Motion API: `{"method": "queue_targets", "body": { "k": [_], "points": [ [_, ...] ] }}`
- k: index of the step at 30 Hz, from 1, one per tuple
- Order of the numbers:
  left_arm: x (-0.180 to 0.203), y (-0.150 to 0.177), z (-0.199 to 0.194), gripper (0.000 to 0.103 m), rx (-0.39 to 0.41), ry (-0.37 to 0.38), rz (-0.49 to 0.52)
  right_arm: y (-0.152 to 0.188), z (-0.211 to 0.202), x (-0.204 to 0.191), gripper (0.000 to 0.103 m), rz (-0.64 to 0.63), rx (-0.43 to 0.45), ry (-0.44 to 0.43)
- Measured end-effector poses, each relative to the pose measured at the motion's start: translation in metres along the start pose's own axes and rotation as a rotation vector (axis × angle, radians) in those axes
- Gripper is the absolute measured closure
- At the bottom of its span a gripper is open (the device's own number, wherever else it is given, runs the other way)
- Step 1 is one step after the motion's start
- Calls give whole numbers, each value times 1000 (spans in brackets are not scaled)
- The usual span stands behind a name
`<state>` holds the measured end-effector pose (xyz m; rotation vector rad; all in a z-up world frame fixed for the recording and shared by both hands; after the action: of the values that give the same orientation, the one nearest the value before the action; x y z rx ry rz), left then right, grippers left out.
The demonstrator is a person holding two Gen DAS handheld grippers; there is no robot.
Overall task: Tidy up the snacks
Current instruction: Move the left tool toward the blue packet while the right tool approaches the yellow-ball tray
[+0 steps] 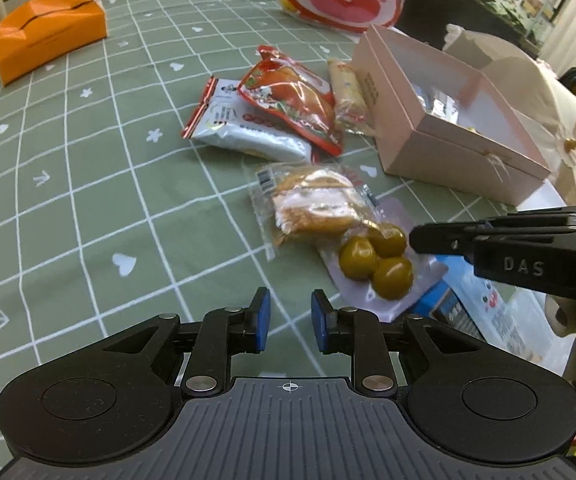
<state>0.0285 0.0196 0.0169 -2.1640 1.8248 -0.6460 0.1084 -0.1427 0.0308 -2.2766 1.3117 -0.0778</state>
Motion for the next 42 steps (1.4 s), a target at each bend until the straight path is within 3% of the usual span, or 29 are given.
{"method": "queue_targets", "body": {
  "k": [3, 8, 10, 14, 18, 23, 27, 30, 34, 35, 38, 40, 41, 42],
  "points": [
    [8, -9, 6, 77, 7, -46, -4, -8, 13, 14, 98, -59, -64, -35],
    [14, -20, 16, 77, 59, -67, -107, -15, 16, 25, 98, -147, -130, -75],
    [16, -23, 19, 77, 71, -73, -155, -13, 13, 27, 96, -184, -118, -61],
    [12, -26, 19, 78, 61, -79, -235, -10, 12, 31, 75, -194, -103, -94],
    [9, -20, 16, 84, 79, -126, -349, -13, 18, 18, 63, -279, -100, -103],
    [16, -9, 3, 83, 64, -231, -464, -17, 15, 0, 61, -444, -24, -127],
    [36, 13, -19, 83, 76, -348, -573, -17, 6, 5, 56, -522, 17, -244],
    [63, 38, -39, 82, 115, -347, -689, -18, 1, 7, 54, -588, -1, -362],
    [100, 60, -49, 83, 95, -412, -725, -17, 11, -16, 43, -670, -28, -398],
    [105, 64, -52, 83, 95, -407, -731, -15, 15, -22, 36, -683, -42, -382],
    [124, 73, -58, 83, 108, -405, -698, -4, 19, -39, 33, -773, -9, -304],
    [132, 75, -58, 83, 125, -373, -660, 1, 23, -44, 38, -807, 8, -263],
    [135, 75, -56, 82, 129, -348, -629, 3, 23, -43, 50, -812, 16, -255],
    [139, 74, -53, 82, 117, -331, -594, 2, 22, -41, 53, -807, 10, -253]
  ]
}}
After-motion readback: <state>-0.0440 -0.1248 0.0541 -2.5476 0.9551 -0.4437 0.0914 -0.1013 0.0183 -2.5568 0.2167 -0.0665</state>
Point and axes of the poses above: each gripper's, at about its wrist camera, not at the fingertips, and z roughly the way its jaws point, x to its right, y to its underside, the point moved 1 cm from there along z, roughly the way its jaws point, and after that the axes turned 3 degrees about -x, right-handed, at the moved point
